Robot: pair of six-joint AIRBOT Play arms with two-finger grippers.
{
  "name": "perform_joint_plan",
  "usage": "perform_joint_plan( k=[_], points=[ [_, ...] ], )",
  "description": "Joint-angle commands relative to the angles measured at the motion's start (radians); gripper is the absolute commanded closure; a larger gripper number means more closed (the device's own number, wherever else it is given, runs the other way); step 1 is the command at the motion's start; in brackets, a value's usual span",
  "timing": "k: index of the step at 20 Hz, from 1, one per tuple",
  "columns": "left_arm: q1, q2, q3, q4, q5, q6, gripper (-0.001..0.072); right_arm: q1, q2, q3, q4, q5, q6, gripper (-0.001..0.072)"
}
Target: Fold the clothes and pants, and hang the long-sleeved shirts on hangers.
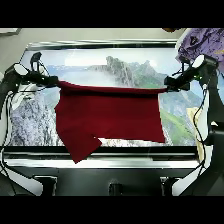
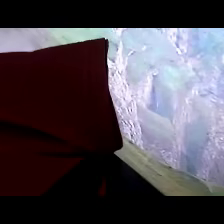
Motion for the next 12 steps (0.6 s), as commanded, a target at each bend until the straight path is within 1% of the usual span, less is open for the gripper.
perform_joint_plan(
  k=[1,4,8,12],
  points=[
    [-0.003,-0.019,0.013,0.087,-0.227,-0.072,0.0690,0.001,-0.011,-0.005,-0.008,0.106,0.015,0.0686],
    [-0.002,-0.021,0.009,0.153,-0.311,-0.136,0.0690,0.005,-0.013,-0.044,-0.013,0.182,0.034,0.0686],
    [-0.007,-0.031,0.008,0.153,-0.360,-0.143,0.0690,0.037,-0.013,-0.129,-0.049,0.200,0.057,0.0686],
    [-0.016,-0.064,0.008,0.153,-0.396,-0.143,0.0690,0.074,-0.013,-0.194,-0.069,0.191,0.057,0.0686]
  ],
)
